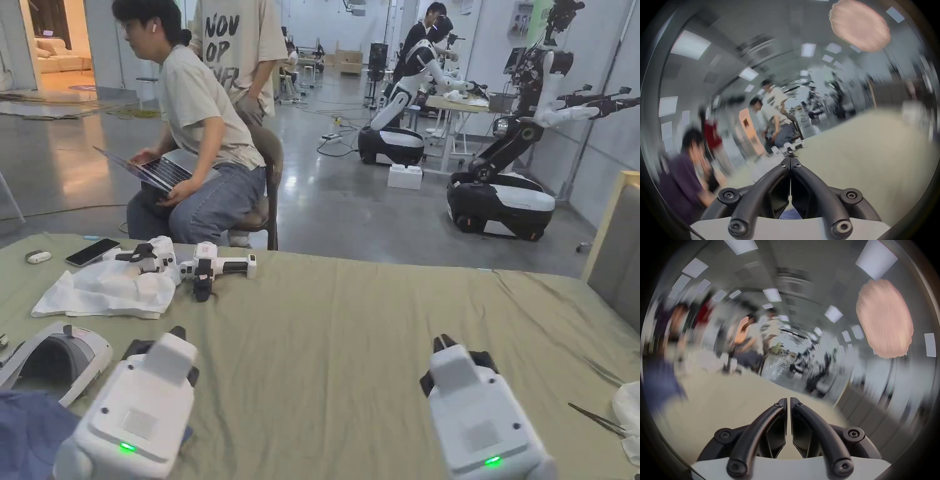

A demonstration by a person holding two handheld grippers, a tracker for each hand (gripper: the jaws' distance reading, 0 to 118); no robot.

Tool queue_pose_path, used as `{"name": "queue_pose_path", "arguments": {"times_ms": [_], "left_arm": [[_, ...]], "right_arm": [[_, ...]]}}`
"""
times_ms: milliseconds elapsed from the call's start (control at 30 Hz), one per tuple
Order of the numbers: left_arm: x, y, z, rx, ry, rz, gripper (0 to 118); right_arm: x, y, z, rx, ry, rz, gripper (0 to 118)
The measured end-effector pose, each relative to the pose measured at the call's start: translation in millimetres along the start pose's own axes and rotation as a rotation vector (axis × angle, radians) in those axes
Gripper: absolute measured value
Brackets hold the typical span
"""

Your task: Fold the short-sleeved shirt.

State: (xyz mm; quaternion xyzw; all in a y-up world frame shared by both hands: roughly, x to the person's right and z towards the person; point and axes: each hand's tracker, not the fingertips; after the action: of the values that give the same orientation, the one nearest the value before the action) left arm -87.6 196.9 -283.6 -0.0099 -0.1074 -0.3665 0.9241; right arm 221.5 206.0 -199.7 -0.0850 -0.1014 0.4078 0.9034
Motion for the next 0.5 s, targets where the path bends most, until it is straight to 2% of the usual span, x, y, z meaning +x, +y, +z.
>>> {"name": "queue_pose_path", "arguments": {"times_ms": [33,100,167,233,300,367,433,500], "left_arm": [[6.2,-1.6,-0.8,-0.006,0.005,-0.154,0],[15.2,-8.2,-2.2,-0.01,0.011,-0.371,0],[19.1,-12.3,-3.2,-0.003,0.013,-0.459,0],[17.7,-13.2,-3.3,-0.007,0.01,-0.43,0],[14.5,-8.7,-3.0,-0.02,-0.001,-0.281,0],[4.6,-4.1,-1.7,-0.027,-0.013,-0.019,0],[-5.2,-1.7,-1.3,-0.044,-0.01,0.28,0],[-16.0,-2.6,-0.7,-0.033,-0.02,0.551,0]], "right_arm": [[-9.5,-1.4,0.7,0.015,0.006,0.189,2],[-19.6,-6.3,2.0,0.034,0.0,0.398,2],[-22.6,-9.7,3.4,0.041,0.023,0.425,2],[-24.0,-8.3,4.2,0.03,0.027,0.379,2],[-21.3,-8.9,3.4,0.001,0.02,0.259,2],[-15.4,-6.6,1.7,-0.043,0.027,0.024,2],[-5.1,-7.6,-0.8,-0.093,0.028,-0.27,2],[2.0,-10.7,-1.1,-0.124,0.017,-0.524,2]]}}
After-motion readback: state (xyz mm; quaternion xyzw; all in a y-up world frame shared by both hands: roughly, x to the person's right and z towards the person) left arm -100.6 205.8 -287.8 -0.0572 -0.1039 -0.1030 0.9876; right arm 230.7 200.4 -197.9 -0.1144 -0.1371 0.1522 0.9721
